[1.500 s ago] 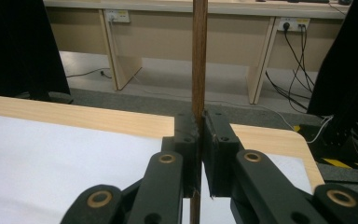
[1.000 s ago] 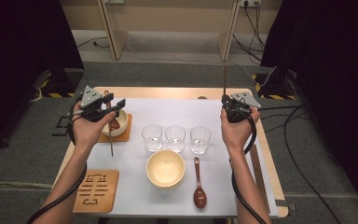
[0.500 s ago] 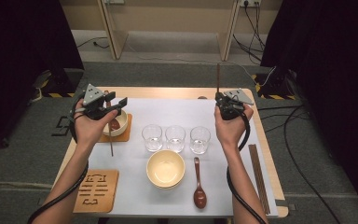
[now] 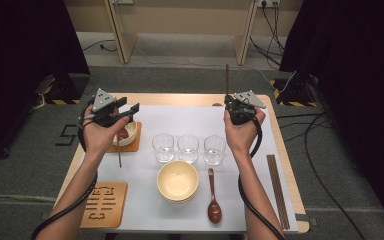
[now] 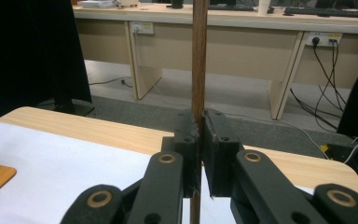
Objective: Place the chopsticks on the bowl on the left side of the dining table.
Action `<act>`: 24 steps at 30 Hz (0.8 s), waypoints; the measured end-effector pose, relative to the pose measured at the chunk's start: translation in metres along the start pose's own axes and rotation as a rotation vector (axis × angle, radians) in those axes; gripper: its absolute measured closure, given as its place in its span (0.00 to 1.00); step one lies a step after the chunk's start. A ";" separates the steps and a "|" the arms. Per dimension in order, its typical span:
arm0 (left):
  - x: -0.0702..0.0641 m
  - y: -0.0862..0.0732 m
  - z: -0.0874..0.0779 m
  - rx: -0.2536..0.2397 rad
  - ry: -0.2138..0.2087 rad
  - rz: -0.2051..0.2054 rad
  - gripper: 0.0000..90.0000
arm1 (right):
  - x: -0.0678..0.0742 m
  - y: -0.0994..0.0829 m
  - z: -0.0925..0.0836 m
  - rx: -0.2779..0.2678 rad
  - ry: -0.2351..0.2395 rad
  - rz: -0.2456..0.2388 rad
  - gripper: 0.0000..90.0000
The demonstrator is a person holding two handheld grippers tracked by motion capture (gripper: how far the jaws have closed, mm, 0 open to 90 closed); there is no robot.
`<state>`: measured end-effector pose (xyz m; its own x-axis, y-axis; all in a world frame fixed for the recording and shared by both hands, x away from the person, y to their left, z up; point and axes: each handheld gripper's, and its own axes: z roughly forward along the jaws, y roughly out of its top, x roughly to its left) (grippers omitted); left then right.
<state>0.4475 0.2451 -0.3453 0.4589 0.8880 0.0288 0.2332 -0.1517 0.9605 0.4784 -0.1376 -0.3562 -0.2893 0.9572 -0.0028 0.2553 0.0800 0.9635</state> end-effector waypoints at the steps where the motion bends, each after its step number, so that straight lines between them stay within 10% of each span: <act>1: 0.000 0.000 0.000 0.000 -0.001 0.001 0.51 | 0.001 0.000 0.001 -0.002 0.001 0.001 0.94; 24: -0.011 0.009 0.012 0.004 -0.033 0.032 0.51 | 0.020 0.001 0.008 -0.015 0.041 -0.003 0.94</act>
<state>0.4543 0.2289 -0.3405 0.4945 0.8677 0.0504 0.2217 -0.1819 0.9580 0.4802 -0.1159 -0.3577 -0.3281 0.9446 0.0049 0.2406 0.0786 0.9674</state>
